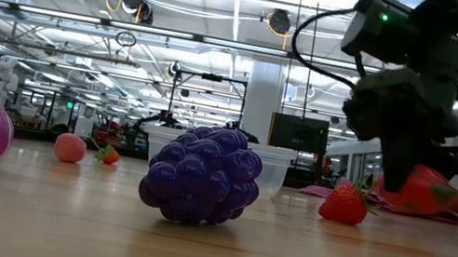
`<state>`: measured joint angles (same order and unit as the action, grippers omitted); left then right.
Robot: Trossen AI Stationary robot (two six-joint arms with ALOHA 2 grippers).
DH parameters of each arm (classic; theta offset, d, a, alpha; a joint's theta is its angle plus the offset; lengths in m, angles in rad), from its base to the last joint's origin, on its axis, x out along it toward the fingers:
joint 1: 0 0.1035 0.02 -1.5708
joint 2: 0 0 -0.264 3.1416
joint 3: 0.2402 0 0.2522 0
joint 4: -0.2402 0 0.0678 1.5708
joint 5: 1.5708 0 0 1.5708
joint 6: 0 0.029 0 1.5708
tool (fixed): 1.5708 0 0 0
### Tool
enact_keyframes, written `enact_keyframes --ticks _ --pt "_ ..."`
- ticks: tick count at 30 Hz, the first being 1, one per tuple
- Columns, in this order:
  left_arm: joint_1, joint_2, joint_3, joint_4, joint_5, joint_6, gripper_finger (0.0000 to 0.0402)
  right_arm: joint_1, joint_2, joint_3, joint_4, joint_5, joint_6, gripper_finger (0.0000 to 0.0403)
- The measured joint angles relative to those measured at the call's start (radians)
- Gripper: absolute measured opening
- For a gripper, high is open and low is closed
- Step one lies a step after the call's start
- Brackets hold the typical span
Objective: Pick and placing Produce into tupperware
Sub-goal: Put the red dragon fruit into the transparent container
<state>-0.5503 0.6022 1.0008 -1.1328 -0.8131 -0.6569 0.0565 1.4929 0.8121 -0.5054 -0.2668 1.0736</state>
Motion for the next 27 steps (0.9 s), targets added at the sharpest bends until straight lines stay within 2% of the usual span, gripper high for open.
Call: enact_keyframes --ticks 9,20,27 --pt "0.0 0.0 0.0 0.0 0.0 -0.002 0.017 -0.05 0.0 0.126 0.026 0.008 -0.124 0.0235" --pt "0.0 0.0 0.0 0.0 0.0 -0.003 0.017 -0.083 -0.001 0.376 0.07 0.084 -0.363 0.0235" --pt "0.0 0.0 0.0 0.0 0.0 -0.002 0.017 -0.117 0.007 0.496 0.067 0.087 -0.484 0.0235"
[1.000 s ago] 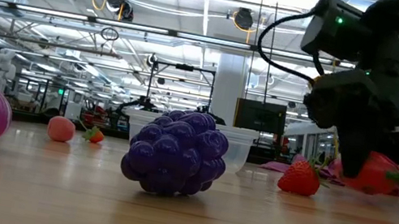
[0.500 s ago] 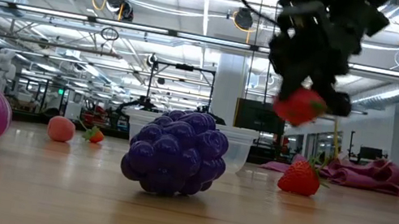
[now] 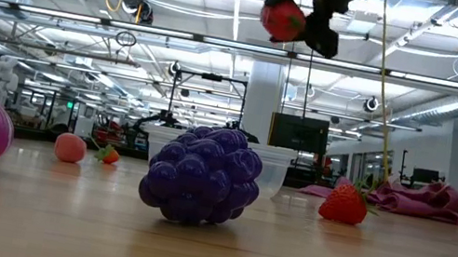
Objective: Pick and placing Produce into tupperware
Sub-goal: Put the red dragon fruit into the transparent container
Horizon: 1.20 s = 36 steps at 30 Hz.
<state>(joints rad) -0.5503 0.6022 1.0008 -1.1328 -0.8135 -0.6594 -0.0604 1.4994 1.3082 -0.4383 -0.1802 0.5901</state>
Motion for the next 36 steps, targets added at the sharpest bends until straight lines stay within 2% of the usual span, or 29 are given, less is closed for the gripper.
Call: enact_keyframes --ticks 4,9,14,20,27,36 --pt "0.0 0.002 0.0 0.0 -0.008 0.0 0.017 -0.021 0.036 0.05 -0.008 -0.005 -0.054 0.0235" --pt "0.0 0.024 0.0 0.002 -0.033 0.008 0.017 -0.042 0.133 0.148 -0.099 -0.008 -0.118 0.0235" --pt "0.0 0.056 0.0 0.002 -0.033 0.01 0.017 -0.052 0.266 0.307 -0.232 -0.033 -0.175 0.0235" --pt "0.0 0.08 0.0 0.001 -0.03 0.015 0.017 -0.054 0.431 0.502 -0.435 -0.004 -0.251 0.0235" --pt "0.0 0.08 0.0 0.0 -0.027 0.022 0.017 -0.054 0.543 0.525 -0.521 -0.003 -0.282 0.0235" --pt "0.0 0.08 0.0 -0.031 -0.026 0.021 0.017 -0.048 0.557 0.5 -0.543 0.013 -0.296 0.0235"
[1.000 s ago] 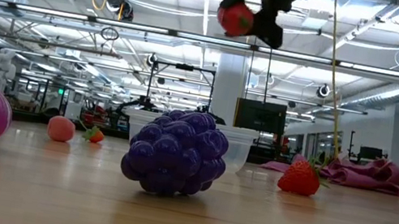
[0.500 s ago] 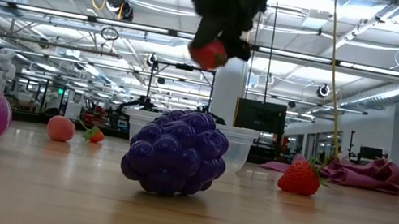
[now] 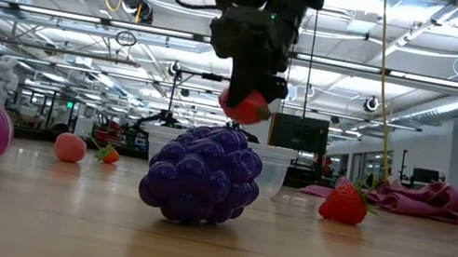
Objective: Pick and placing Produce into tupperware
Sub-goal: Put the red dragon fruit into the transparent container
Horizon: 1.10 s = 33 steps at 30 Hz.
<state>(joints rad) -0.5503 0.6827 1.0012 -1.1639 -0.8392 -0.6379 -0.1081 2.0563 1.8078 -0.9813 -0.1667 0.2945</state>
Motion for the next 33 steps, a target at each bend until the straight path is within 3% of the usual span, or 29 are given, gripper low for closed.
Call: enact_keyframes --ticks 18,33 --pt "0.0 0.0 0.0 -0.014 0.0 -0.007 0.017 0.009 0.002 -0.155 0.121 0.01 0.0 0.0235" --pt "0.0 0.0 0.0 -0.014 0.0 -0.015 0.017 0.009 -0.001 -0.187 0.185 0.009 -0.071 0.0235"
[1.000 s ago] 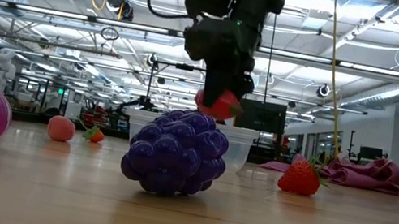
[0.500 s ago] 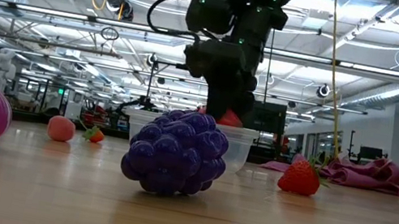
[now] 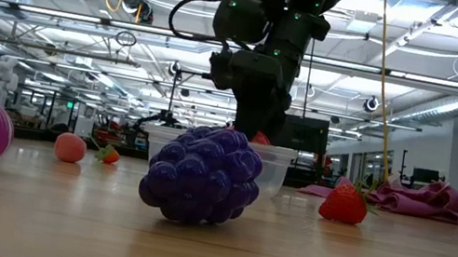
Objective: Pick and placing Produce into tupperware
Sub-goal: Put the red dragon fruit into the transparent container
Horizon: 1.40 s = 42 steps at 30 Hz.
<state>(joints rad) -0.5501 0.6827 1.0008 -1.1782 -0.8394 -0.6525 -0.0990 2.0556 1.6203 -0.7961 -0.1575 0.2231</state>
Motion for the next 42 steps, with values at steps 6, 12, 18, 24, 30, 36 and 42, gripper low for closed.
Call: enact_keyframes --ticks 6,12,18,24,30,36,42 --pt "0.0 0.0 0.0 -0.002 0.0 0.003 0.017 0.0 0.0 0.0 -0.003 0.0 0.0 0.0235" --pt "0.0 0.0 0.0 -0.008 0.0 0.002 0.017 -0.001 0.0 0.0 -0.005 -0.001 0.027 0.0235" --pt "0.0 0.0 0.0 -0.008 0.0 0.002 0.017 -0.001 -0.001 0.0 -0.005 -0.001 0.043 0.0235" --pt "0.0 0.0 0.0 -0.008 0.0 0.002 0.017 -0.007 -0.001 0.0 -0.005 -0.001 0.049 0.0235" --pt "0.0 0.0 0.0 -0.008 0.0 0.001 0.017 -0.007 -0.001 0.0 -0.005 -0.002 0.049 0.0235" --pt "0.0 0.0 0.0 -0.008 0.0 0.001 0.017 -0.007 -0.001 0.0 -0.005 -0.004 0.049 0.0236" --pt "0.0 0.0 0.0 -0.008 0.0 0.001 0.017 -0.008 -0.001 0.0 -0.005 -0.004 0.049 0.0236"
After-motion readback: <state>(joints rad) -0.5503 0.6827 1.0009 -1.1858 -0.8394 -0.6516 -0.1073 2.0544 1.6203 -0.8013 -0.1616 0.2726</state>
